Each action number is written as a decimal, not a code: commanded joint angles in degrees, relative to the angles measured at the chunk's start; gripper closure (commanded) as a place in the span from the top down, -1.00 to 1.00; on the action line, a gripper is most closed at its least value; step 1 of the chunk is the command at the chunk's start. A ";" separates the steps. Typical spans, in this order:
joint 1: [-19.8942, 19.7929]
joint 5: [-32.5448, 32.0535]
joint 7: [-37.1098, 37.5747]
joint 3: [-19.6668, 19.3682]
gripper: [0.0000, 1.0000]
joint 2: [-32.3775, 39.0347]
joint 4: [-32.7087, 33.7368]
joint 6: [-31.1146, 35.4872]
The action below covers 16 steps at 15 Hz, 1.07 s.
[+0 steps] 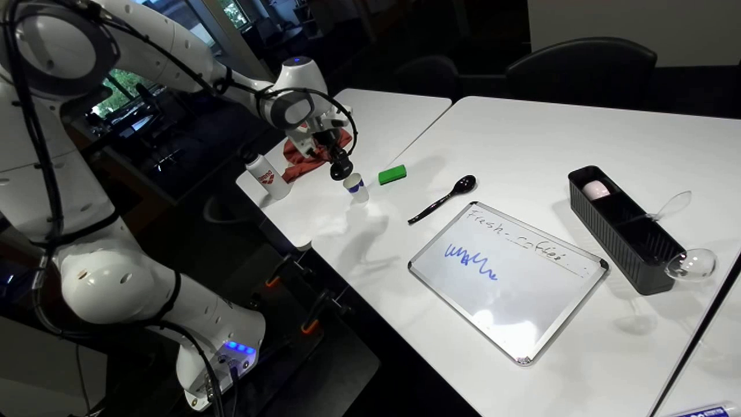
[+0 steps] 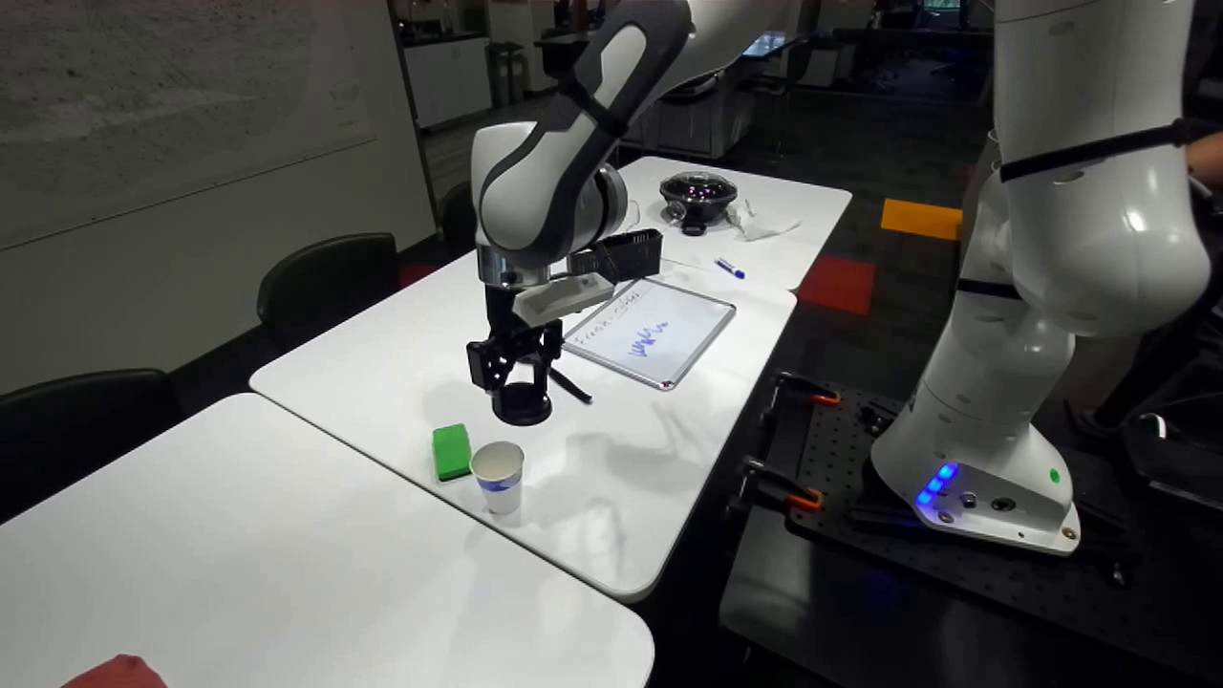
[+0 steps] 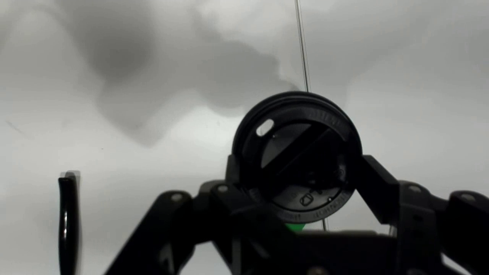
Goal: Put the black lid on top of the white coffee cup on the left side of the table
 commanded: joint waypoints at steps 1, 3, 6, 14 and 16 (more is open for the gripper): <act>1.41 -1.10 3.26 -0.05 0.48 4.58 5.39 -2.21; 1.87 -1.28 3.66 -0.25 0.50 6.98 7.60 -2.40; 2.92 -2.29 5.00 -0.92 0.50 10.61 10.59 -2.44; 4.41 -3.90 6.42 -1.29 0.51 16.54 15.49 -2.96; 4.65 -4.03 6.46 -1.32 0.57 17.23 16.16 -3.06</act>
